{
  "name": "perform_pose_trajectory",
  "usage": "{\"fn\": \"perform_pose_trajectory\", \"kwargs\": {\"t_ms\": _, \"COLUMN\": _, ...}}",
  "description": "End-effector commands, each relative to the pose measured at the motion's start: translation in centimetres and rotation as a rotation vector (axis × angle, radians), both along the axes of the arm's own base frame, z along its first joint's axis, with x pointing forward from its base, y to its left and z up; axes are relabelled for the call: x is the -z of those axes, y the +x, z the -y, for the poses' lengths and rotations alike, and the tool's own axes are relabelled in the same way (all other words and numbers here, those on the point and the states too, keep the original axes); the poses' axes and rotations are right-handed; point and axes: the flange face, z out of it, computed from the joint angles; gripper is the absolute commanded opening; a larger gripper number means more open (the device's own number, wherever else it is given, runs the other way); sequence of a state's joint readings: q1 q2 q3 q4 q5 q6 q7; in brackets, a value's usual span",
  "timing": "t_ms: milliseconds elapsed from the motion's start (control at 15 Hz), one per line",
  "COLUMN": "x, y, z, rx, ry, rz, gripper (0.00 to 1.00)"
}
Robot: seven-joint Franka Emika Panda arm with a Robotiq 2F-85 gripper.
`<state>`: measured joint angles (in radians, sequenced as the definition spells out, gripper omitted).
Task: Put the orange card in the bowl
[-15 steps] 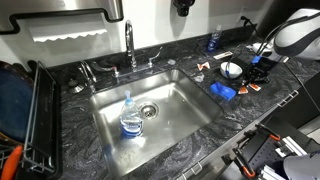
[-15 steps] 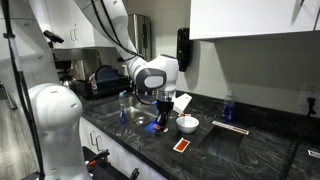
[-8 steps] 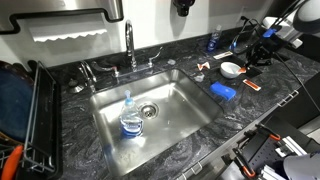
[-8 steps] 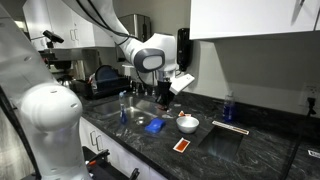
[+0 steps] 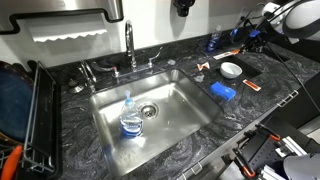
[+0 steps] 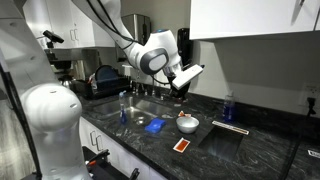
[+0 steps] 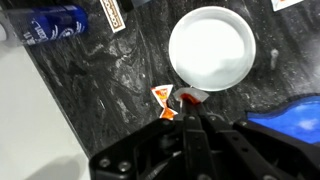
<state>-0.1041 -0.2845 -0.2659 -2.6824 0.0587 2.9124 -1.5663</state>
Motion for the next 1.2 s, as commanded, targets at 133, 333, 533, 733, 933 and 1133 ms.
{"fn": "perform_pose_trajectory", "kwargs": {"t_ms": 133, "x": 6.9, "y": 1.4, "z": 3.4, "rx": 0.231, "ry": -0.032, "rz": -0.015, "gripper": 0.0}}
{"fn": "perform_pose_trajectory", "kwargs": {"t_ms": 333, "x": 7.6, "y": 1.0, "z": 6.1, "rx": 0.308, "ry": -0.074, "rz": -0.087, "gripper": 0.0}}
{"fn": "perform_pose_trajectory", "kwargs": {"t_ms": 533, "x": 8.2, "y": 1.7, "z": 6.0, "rx": 0.316, "ry": -0.086, "rz": -0.1, "gripper": 0.28}}
{"fn": "perform_pose_trajectory", "kwargs": {"t_ms": 733, "x": 8.8, "y": 2.1, "z": 4.0, "rx": 0.283, "ry": -0.072, "rz": -0.093, "gripper": 0.48}}
{"fn": "perform_pose_trajectory", "kwargs": {"t_ms": 933, "x": 9.0, "y": 2.4, "z": 1.6, "rx": 0.239, "ry": -0.065, "rz": -0.094, "gripper": 0.69}}
{"fn": "perform_pose_trajectory", "kwargs": {"t_ms": 1133, "x": 9.0, "y": 2.2, "z": -1.1, "rx": 0.174, "ry": -0.056, "rz": -0.086, "gripper": 0.91}}
